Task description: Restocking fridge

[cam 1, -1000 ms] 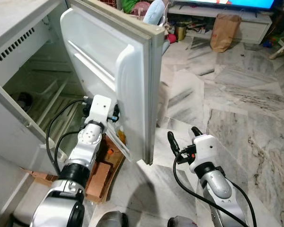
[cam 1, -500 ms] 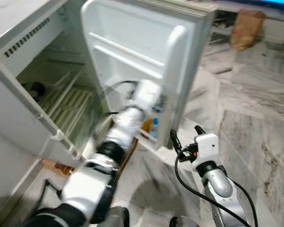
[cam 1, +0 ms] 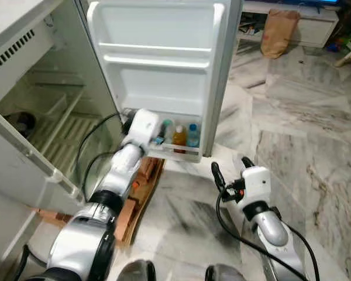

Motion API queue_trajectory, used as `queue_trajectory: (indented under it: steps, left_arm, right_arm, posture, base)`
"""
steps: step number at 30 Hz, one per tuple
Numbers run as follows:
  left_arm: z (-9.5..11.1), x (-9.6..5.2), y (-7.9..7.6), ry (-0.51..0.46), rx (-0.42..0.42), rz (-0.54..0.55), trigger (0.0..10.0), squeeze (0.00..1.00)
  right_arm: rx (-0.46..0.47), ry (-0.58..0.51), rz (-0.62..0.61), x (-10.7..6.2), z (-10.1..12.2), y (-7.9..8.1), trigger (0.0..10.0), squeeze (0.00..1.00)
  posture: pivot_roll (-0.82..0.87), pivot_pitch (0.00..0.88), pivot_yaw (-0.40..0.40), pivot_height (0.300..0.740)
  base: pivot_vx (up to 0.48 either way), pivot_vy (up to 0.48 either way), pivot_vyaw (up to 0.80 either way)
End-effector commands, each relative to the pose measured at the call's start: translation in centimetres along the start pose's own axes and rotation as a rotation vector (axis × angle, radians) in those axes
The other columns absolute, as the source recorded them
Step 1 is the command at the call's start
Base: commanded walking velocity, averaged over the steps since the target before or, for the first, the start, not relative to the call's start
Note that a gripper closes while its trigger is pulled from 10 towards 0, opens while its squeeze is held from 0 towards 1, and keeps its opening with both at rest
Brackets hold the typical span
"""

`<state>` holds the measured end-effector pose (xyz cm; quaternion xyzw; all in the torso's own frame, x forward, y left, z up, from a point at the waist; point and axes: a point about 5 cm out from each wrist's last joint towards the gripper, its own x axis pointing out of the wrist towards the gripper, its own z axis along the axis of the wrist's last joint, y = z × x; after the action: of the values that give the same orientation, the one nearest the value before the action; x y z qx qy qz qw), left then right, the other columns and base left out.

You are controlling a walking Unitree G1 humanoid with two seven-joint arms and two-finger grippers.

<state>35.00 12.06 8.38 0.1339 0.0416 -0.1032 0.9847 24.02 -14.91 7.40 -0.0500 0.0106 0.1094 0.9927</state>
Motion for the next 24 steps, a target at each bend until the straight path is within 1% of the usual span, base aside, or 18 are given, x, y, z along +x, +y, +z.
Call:
queue_trajectory:
  steps: [1,2,4,5,8,10,12,16,19,21,22,24]
  left_arm:
    - [1.0,0.1,0.1,-0.055,0.000,0.013,10.0,0.00]
    - [0.0,-0.9,0.4,-0.051,-0.019,0.031,10.0,0.00]
    - [-0.9,-1.9,0.5,-0.043,-0.044,0.054,10.0,0.00]
    - [-1.6,-2.9,0.5,-0.035,-0.071,0.072,10.0,0.00]
    - [-2.5,-4.1,0.4,-0.009,-0.096,0.094,10.0,0.00]
    - [-2.9,-4.8,0.0,0.007,-0.117,0.088,10.0,0.00]
    - [-3.1,-5.7,-0.6,0.013,-0.111,0.067,10.0,0.00]
    - [-3.3,-6.2,-0.7,0.031,-0.111,0.069,10.0,0.00]
    - [-3.1,-6.3,-0.3,0.033,-0.104,0.093,10.0,0.00]
    - [-2.8,-6.3,0.3,0.029,-0.107,0.123,10.0,0.00]
    - [-2.6,-6.5,1.0,0.030,-0.110,0.156,10.0,0.00]
    - [-2.4,-6.6,1.3,0.033,-0.107,0.169,10.0,0.00]
  right_arm:
    - [0.006,0.010,0.007,0.1,-0.1,0.2,10.0,0.00]
    - [0.006,0.003,0.000,0.0,-0.1,0.1,10.0,0.00]
    - [0.020,-0.008,-0.023,0.0,0.1,-0.1,10.0,0.00]
    - [0.022,-0.014,-0.044,-0.1,0.1,-0.3,10.0,0.00]
    - [0.018,0.006,-0.077,-0.1,-0.1,-0.6,10.0,0.00]
    - [0.036,0.016,-0.091,-0.1,-0.2,-0.7,10.0,0.00]
    - [0.031,0.006,-0.101,0.0,-0.2,-0.9,10.0,0.00]
    - [0.030,0.003,-0.123,0.1,-0.2,-1.1,10.0,0.00]
    - [0.030,-0.016,-0.149,0.3,0.0,-1.3,10.0,0.00]
    - [0.041,-0.028,-0.152,0.4,0.3,-1.4,10.0,0.00]
    - [0.041,-0.038,-0.153,0.7,0.6,-1.5,10.0,0.00]
    - [0.028,-0.052,-0.146,0.9,1.0,-1.6,10.0,0.00]
  posture:
    - [0.00,0.110,0.036,0.740]
    - [0.00,0.112,0.038,0.740]
    - [0.00,0.113,0.040,0.740]
    - [0.00,0.110,0.045,0.740]
    - [-0.01,0.108,0.048,0.740]
    - [-0.01,0.104,0.052,0.740]
    - [-0.01,0.102,0.055,0.740]
    - [0.00,0.094,0.052,0.740]
    - [0.01,0.091,0.049,0.740]
    - [0.01,0.088,0.048,0.740]
    - [0.02,0.092,0.050,0.740]
    - [0.01,0.097,0.052,0.740]
  base:
    - [0.000,0.000,0.00]
    - [0.000,0.000,0.00]
    - [0.000,0.000,0.00]
    - [0.000,-0.270,0.00]
    - [0.000,-0.412,0.00]
    - [0.000,-0.472,-0.80]
    - [0.000,-0.472,-0.80]
    - [0.000,-0.472,-0.80]
    - [0.000,-0.471,-0.80]
    - [0.000,-0.465,-0.80]
    - [0.000,-0.461,-0.80]
    - [0.000,-0.458,-0.80]
